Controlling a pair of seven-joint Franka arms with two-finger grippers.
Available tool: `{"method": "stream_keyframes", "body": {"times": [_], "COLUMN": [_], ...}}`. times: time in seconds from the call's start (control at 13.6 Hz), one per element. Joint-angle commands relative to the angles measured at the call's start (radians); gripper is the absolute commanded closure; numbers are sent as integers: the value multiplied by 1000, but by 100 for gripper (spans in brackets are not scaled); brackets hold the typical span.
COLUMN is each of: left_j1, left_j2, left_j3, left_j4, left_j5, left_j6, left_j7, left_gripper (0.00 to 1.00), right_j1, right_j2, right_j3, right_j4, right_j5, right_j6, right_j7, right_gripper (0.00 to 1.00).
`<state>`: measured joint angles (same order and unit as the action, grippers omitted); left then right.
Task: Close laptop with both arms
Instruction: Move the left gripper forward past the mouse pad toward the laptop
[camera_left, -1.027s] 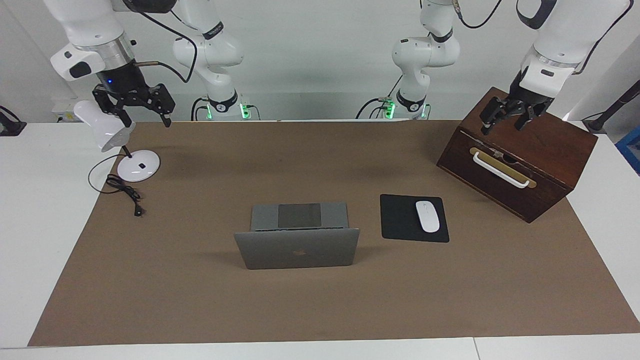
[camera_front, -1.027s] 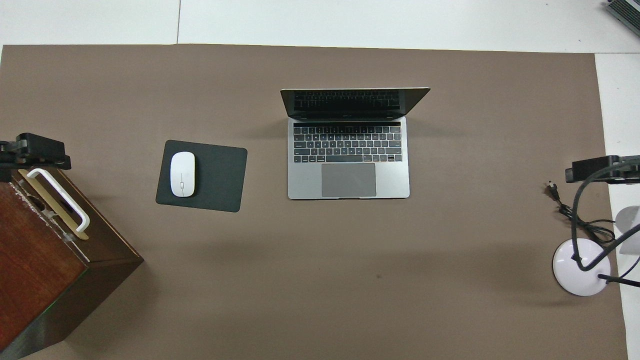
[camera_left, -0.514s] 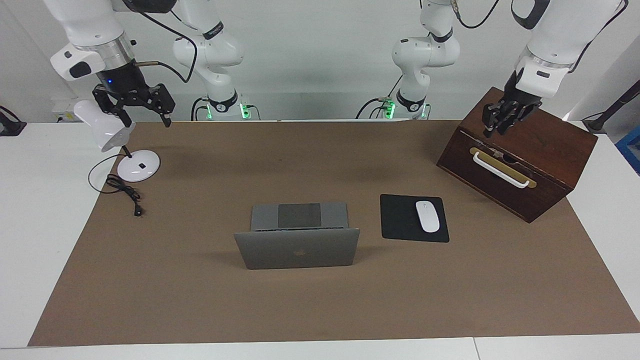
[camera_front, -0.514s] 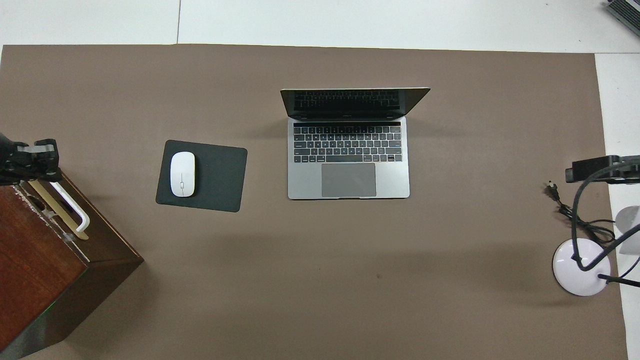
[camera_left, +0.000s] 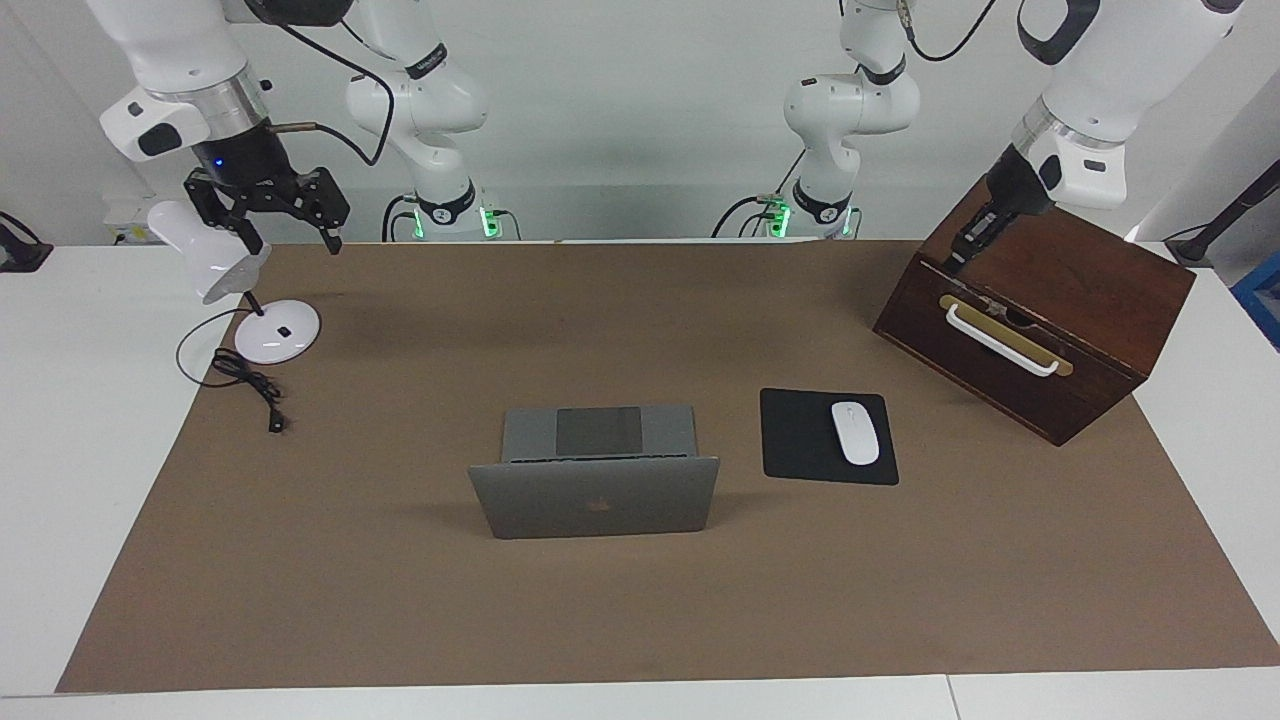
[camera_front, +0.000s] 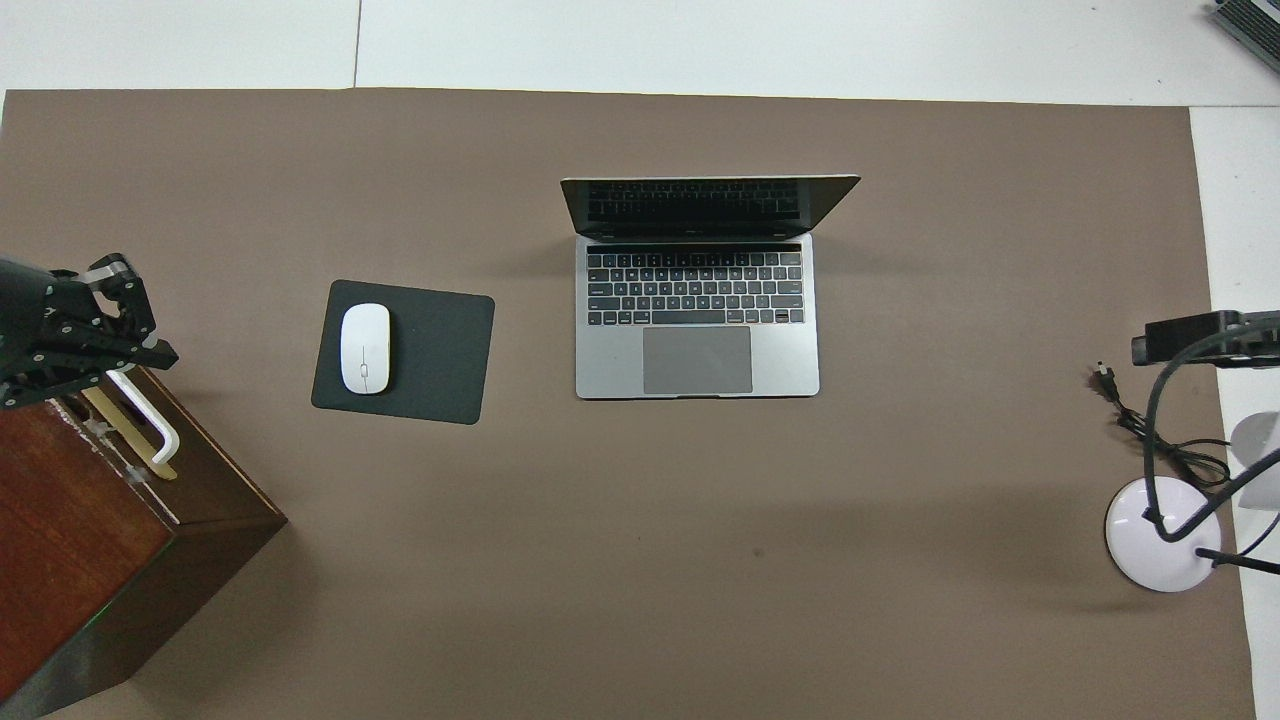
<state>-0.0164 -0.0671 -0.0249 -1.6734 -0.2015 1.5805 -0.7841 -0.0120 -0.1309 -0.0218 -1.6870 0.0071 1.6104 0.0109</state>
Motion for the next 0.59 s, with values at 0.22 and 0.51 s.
{"method": "stream_keyframes", "body": {"times": [0.22, 0.51], "left_j1": [-17, -27], "left_j2": [-143, -186], "left_j3": [-10, -9], "left_j4": [-313, -417], "left_j5": [-85, -141], "left_j6": [277, 415], "left_j7": [-265, -477], "left_gripper": [100, 100], "right_j1": [-16, -16], "right_j2": [-21, -21], "right_j3": [7, 8], "right_j4": [-20, -20], "right_j5": [-1, -2], "right_j6": [6, 6], "right_j7": [-20, -20], "right_gripper": [0, 0]}}
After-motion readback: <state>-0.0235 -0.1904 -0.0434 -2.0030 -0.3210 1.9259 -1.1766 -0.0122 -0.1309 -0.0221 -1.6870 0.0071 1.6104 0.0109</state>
